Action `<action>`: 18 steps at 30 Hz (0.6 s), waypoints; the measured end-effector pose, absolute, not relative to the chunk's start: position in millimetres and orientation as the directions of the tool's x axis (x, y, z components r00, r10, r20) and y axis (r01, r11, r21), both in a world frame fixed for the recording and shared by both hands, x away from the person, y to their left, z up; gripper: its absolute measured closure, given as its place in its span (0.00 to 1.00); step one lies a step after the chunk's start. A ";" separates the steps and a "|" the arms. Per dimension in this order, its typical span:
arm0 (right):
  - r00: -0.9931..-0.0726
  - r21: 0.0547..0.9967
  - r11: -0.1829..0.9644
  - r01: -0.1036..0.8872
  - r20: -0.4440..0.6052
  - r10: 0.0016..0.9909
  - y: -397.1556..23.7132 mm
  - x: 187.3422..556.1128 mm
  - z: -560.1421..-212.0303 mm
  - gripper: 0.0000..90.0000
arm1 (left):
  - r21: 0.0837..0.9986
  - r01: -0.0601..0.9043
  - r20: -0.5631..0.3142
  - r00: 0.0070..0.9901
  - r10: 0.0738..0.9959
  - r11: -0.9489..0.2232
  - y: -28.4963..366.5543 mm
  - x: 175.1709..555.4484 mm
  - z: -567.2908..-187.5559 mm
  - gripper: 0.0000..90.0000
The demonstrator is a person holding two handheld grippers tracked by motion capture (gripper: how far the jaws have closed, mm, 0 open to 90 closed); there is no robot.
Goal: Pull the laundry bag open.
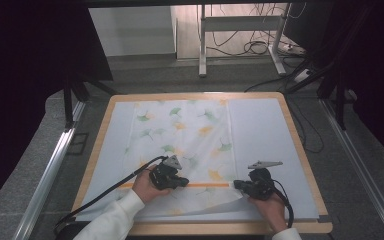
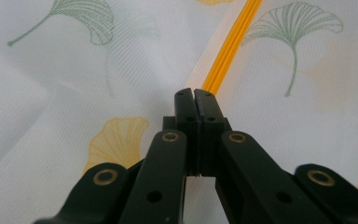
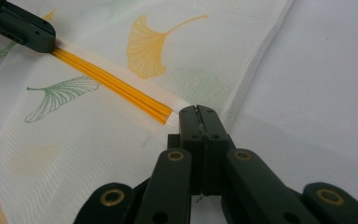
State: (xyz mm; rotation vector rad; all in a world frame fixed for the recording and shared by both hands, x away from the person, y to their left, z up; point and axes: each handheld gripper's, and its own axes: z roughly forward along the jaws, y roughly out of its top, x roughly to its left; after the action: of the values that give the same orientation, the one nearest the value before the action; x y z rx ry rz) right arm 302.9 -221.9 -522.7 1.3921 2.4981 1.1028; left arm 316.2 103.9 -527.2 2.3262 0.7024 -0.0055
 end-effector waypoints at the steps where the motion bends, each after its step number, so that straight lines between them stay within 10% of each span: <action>1: -0.585 0.621 0.329 0.712 0.264 0.767 -221.7 302.8 -522.8 1.00 | 0.623 0.489 -0.193 0.853 0.485 -0.611 104.5 315.9 -526.9 1.00; 18: -0.586 0.621 0.330 0.711 0.264 0.766 -221.7 302.8 -522.8 1.00 | 0.617 0.506 -0.216 0.845 0.489 -0.602 114.1 316.0 -527.4 1.00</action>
State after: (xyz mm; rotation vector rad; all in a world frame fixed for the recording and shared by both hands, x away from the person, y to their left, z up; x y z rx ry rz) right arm 302.8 -221.7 -522.8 1.3907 2.4989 1.1031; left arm 316.0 114.1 -527.4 2.3196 0.7204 -0.0323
